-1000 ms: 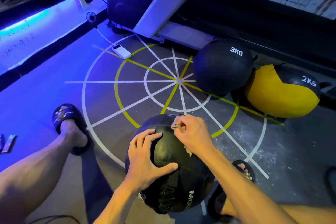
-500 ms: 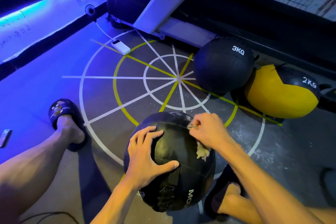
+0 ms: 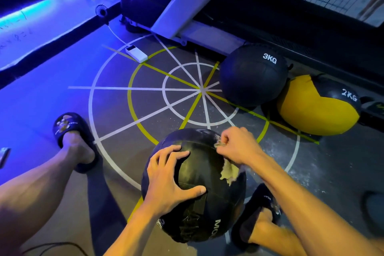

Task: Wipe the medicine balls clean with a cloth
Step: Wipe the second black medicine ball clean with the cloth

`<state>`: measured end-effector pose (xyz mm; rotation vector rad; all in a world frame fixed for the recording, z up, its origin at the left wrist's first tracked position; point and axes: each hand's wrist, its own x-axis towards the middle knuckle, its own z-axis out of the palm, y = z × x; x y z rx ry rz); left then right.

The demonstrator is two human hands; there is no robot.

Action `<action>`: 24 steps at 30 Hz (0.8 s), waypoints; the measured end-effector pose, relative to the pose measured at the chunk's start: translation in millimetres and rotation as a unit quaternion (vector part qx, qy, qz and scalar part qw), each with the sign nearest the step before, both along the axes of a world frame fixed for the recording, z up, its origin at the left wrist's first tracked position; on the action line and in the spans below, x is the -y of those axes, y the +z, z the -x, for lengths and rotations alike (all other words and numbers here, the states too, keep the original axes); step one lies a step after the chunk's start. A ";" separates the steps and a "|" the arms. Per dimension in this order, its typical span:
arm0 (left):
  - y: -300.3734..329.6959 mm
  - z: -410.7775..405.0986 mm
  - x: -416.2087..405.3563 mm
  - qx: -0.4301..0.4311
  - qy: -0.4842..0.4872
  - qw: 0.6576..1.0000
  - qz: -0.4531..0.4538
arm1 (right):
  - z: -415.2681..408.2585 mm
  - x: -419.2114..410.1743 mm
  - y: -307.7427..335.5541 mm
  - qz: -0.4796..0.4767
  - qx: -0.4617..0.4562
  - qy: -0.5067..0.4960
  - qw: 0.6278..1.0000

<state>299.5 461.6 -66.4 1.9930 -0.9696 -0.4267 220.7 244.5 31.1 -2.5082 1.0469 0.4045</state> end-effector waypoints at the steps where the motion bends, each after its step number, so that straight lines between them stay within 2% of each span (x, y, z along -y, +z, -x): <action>1: 0.2 0.8 0.9 0.001 -0.002 1.000 0.001 | 9.4 5.7 1.8 -0.002 -0.021 -0.010 1.000; 4: 0.3 1.7 1.8 -0.001 0.000 1.000 0.003 | 19.3 5.9 4.0 0.012 -0.005 -0.014 1.000; 7: 0.7 1.4 3.9 0.005 -0.003 1.000 -0.002 | 1.8 -21.2 1.5 -0.027 0.108 -0.005 0.994; 9: 1.5 1.4 3.9 0.006 -0.006 1.000 0.001 | -13.8 -41.6 -3.1 -0.033 0.158 0.038 0.986; 12: 0.1 -2.4 1.6 0.000 -0.005 1.000 0.000 | -13.6 -44.2 -14.2 0.006 0.130 0.093 0.987; 16: 0.6 -3.3 1.0 -0.006 -0.003 1.000 0.003 | 23.5 -21.6 -11.5 0.018 0.095 0.027 0.995; 19: 0.1 1.9 4.2 0.009 -0.008 1.000 0.000 | 29.6 -18.5 -8.9 0.020 0.101 -0.019 0.995; 24: -0.3 -0.9 2.5 0.003 -0.008 1.000 -0.001 | -12.4 -31.3 -15.5 0.047 0.105 0.022 0.993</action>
